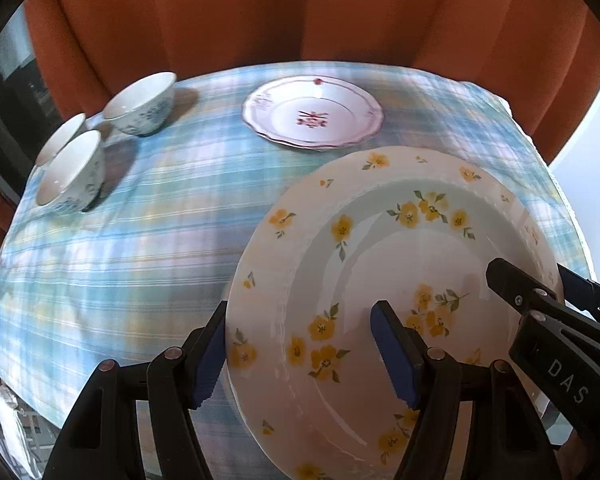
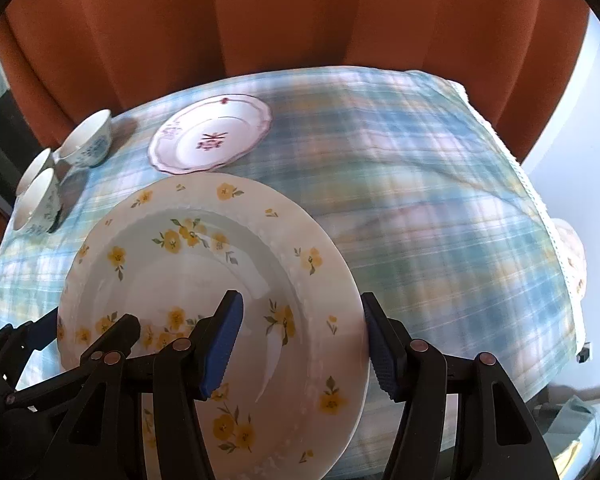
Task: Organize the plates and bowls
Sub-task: 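Lower the round plate onto the scalloped plate, stacking them, then open both grippers and withdraw from the plate stack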
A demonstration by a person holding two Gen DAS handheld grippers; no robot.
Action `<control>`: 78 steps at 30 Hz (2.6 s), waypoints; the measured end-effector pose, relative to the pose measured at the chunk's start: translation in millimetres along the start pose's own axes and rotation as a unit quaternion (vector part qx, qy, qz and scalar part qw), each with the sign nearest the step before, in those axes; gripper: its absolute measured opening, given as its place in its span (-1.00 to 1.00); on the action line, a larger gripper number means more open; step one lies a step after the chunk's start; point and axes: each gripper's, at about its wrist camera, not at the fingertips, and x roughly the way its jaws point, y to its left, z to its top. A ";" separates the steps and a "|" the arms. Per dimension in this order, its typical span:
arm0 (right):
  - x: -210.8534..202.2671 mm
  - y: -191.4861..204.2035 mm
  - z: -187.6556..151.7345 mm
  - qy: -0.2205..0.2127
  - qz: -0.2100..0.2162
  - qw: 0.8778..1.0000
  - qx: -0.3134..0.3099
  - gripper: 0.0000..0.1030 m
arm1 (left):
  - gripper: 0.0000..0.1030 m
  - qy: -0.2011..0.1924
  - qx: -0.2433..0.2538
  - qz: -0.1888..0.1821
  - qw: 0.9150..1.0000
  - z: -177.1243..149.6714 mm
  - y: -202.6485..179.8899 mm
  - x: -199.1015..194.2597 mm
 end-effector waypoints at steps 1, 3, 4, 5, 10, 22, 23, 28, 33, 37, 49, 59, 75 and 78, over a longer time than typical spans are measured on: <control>1.0 -3.4 -0.5 0.002 -0.002 1.000 0.001 0.24 | 0.37 0.004 0.002 -0.004 1.000 0.1 -4.1 3.2; 4.9 -12.1 -1.8 0.008 -0.008 1.000 0.005 0.24 | 0.37 0.014 0.003 -0.010 1.000 0.4 -10.2 9.4; 6.6 -16.8 -2.8 0.012 -0.010 1.000 0.007 0.24 | 0.37 0.017 0.004 -0.013 1.000 -0.1 -12.9 11.5; 7.5 -19.0 -3.3 0.013 -0.012 1.000 0.007 0.24 | 0.37 0.021 0.004 -0.017 1.000 -0.4 -15.7 14.3; 15.2 -31.5 -6.7 0.026 -0.024 0.999 0.009 0.24 | 0.37 0.039 0.003 -0.029 0.999 -3.9 -26.0 24.7; 26.1 -29.6 -8.9 0.035 -0.024 0.999 -0.020 0.24 | 0.40 0.071 -0.036 -0.043 0.996 -10.0 -19.5 41.1; 25.4 -27.9 -8.5 0.032 -0.024 0.999 -0.024 0.24 | 0.40 0.072 -0.038 -0.045 0.996 -10.5 -18.7 42.2; 23.6 -23.5 -8.2 0.025 -0.026 0.999 -0.036 0.23 | 0.40 0.080 -0.045 -0.045 0.995 -11.1 -14.9 46.7; 21.2 -13.0 -8.2 0.017 -0.021 0.998 -0.058 0.20 | 0.39 0.083 -0.041 -0.020 0.995 -10.6 -13.4 49.1; 27.4 -11.9 -8.4 0.026 -0.019 0.998 -0.053 0.20 | 0.39 0.077 -0.032 -0.008 0.997 -10.6 -13.3 47.9; 26.8 -13.2 -4.9 0.027 -0.009 0.999 -0.029 0.15 | 0.55 0.057 -0.022 0.005 0.998 -2.2 -1.7 30.9; 41.7 -9.3 -5.7 0.048 -0.007 0.998 -0.033 -0.32 | 0.57 0.061 -0.022 0.023 0.998 -7.3 6.4 26.8; 44.0 5.8 -16.5 0.067 -0.017 0.998 -0.011 -0.31 | 0.63 0.052 0.008 0.020 0.998 -13.3 17.8 17.4; 37.0 5.0 -16.3 0.066 -0.019 0.998 0.010 -0.27 | 0.63 0.046 0.017 0.009 0.999 -11.1 24.3 12.2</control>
